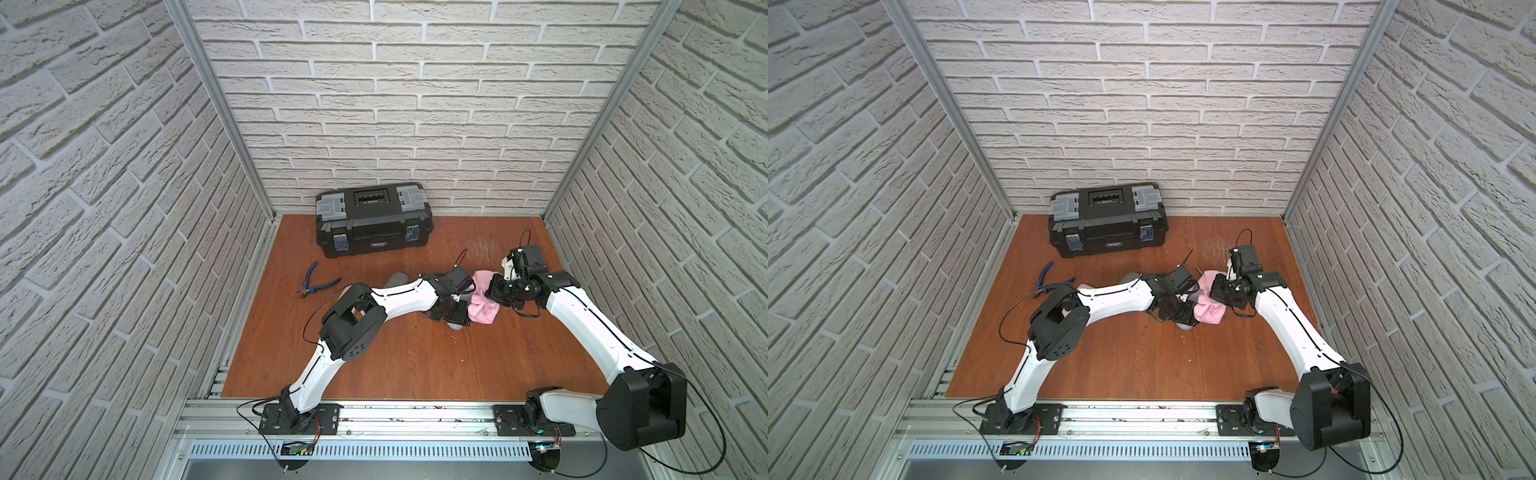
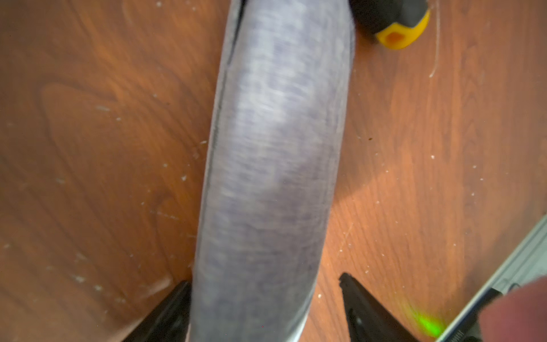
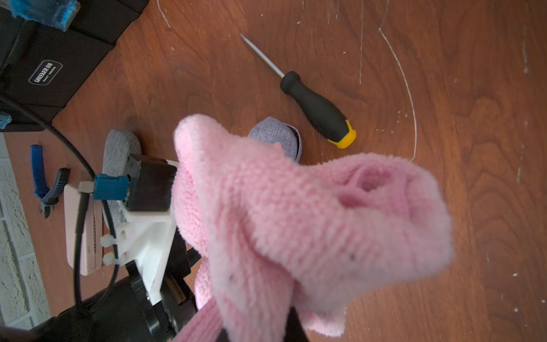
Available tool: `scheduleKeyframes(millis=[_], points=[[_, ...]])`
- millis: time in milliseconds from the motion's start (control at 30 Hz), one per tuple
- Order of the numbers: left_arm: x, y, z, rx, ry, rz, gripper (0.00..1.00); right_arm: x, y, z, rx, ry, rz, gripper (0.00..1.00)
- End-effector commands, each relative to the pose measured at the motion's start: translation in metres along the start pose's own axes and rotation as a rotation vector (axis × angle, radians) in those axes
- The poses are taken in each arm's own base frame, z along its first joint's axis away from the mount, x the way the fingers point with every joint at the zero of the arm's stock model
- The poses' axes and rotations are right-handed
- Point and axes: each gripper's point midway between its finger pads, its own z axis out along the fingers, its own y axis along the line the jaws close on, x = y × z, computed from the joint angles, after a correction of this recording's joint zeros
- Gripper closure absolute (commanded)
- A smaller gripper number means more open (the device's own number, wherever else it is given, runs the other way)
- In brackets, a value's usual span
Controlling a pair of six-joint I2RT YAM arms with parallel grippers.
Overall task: Wipe the eyeglass case
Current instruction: Place the eyeglass case at the center of the board, then move the eyeglass case from the center of the board.
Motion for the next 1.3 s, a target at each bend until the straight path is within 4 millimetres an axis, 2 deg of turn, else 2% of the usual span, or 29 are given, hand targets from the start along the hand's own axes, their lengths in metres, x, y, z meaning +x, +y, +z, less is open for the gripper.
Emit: scheduleKeyframes(millis=[0, 100, 200, 267, 367, 467, 567, 633, 733, 833, 900, 1033, 1200, 1267], points=[[-0.001, -0.014, -0.014, 0.085, -0.016, 0.046, 0.19, -0.013, -0.001, -0.004, 0.005, -0.046, 0.013, 0.98], [0.001, -0.015, -0.034, 0.133, -0.035, 0.068, 0.19, -0.017, 0.002, -0.005, 0.008, -0.038, 0.024, 0.98], [0.006, 0.001, -0.055, 0.155, -0.043, 0.033, 0.19, -0.021, 0.010, -0.003, -0.018, -0.034, 0.035, 0.97], [0.010, 0.023, -0.071, 0.123, -0.046, 0.016, 0.20, -0.021, 0.026, 0.000, -0.052, -0.025, 0.009, 0.97], [0.007, 0.069, -0.107, 0.017, -0.102, 0.042, 0.20, -0.013, 0.062, 0.006, -0.043, -0.013, -0.112, 0.97], [-0.003, 0.109, -0.135, -0.049, -0.180, 0.062, 0.20, -0.001, 0.101, 0.024, -0.092, 0.025, -0.163, 0.97], [-0.002, 0.148, -0.138, -0.179, -0.190, 0.131, 0.19, 0.010, 0.135, 0.049, -0.148, 0.077, -0.192, 0.97], [-0.001, 0.175, -0.128, -0.251, -0.163, 0.137, 0.19, 0.019, 0.148, 0.071, -0.187, 0.136, -0.185, 0.97], [-0.005, 0.195, -0.117, -0.322, -0.125, 0.153, 0.18, 0.032, 0.146, 0.101, -0.189, 0.222, -0.160, 0.97], [-0.014, 0.199, -0.110, -0.327, -0.130, 0.169, 0.16, 0.037, 0.131, 0.117, -0.135, 0.242, -0.180, 0.97], [-0.012, 0.204, -0.105, -0.346, -0.101, 0.175, 0.16, 0.038, 0.120, 0.122, -0.103, 0.258, -0.184, 0.98], [-0.006, 0.212, -0.106, -0.362, -0.098, 0.162, 0.16, 0.038, 0.095, 0.122, -0.022, 0.261, -0.210, 0.98], [-0.002, 0.204, -0.114, -0.327, -0.126, 0.156, 0.16, 0.040, 0.069, 0.120, 0.029, 0.275, -0.201, 0.98], [-0.002, 0.204, -0.111, -0.318, -0.128, 0.144, 0.16, 0.041, 0.060, 0.118, 0.045, 0.278, -0.196, 0.97]])
